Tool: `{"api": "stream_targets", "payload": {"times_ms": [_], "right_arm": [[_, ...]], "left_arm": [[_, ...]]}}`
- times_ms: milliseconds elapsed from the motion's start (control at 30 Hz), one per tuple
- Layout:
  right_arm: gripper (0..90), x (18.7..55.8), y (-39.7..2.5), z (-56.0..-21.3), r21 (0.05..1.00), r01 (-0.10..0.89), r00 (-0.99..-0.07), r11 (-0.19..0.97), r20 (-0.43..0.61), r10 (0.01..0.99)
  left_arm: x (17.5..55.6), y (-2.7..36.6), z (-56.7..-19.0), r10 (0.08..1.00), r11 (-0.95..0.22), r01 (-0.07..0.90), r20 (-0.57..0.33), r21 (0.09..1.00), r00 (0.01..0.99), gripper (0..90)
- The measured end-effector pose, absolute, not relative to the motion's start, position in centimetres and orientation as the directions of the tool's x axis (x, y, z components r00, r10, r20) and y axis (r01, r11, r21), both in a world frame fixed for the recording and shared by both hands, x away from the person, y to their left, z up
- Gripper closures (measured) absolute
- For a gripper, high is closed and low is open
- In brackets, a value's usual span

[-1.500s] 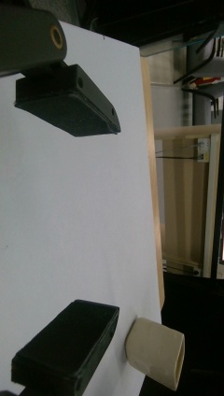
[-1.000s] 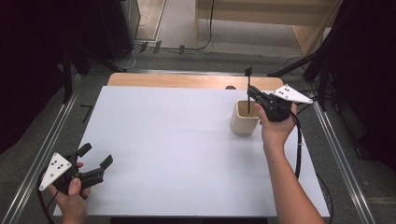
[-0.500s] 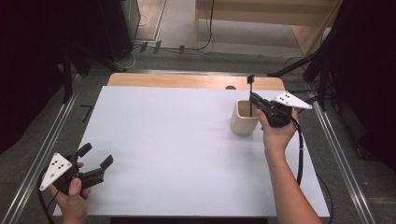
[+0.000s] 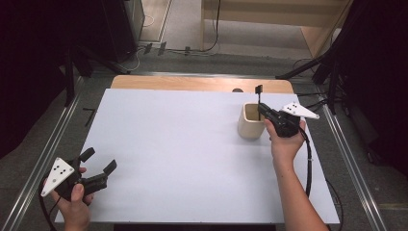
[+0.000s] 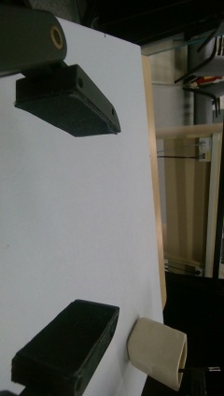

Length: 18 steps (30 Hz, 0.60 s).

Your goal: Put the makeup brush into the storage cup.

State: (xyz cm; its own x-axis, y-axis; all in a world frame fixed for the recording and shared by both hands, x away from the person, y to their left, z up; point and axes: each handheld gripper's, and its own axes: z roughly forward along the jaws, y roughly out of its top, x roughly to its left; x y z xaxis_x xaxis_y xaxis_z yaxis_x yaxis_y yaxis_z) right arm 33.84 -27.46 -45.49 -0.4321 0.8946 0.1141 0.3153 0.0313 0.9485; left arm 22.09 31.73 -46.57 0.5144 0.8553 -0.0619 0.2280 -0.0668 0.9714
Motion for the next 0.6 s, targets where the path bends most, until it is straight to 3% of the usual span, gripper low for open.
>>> {"api": "stream_targets", "payload": {"times_ms": [233, 367, 600], "right_arm": [[84.8, 33.4, -27.4, -45.9, 0.943, 0.331, -0.428, 0.030, 0.122, 0.895], [52.8, 32.7, -27.6, -45.7, 0.944, 0.329, -0.391, -0.040, 0.175, 0.904], [27.9, 31.2, -28.2, -45.3, 0.948, 0.313, -0.401, -0.063, 0.192, 0.896]], "left_arm": [[22.1, 31.6, -46.6, 0.856, -0.067, 0.228, -0.061, 0.971, 0.513, 11.4], [22.1, 31.7, -46.6, 0.856, -0.066, 0.227, -0.061, 0.972, 0.513, 11.4], [22.1, 31.7, -46.6, 0.855, -0.066, 0.226, -0.062, 0.972, 0.514, 11.4]]}}
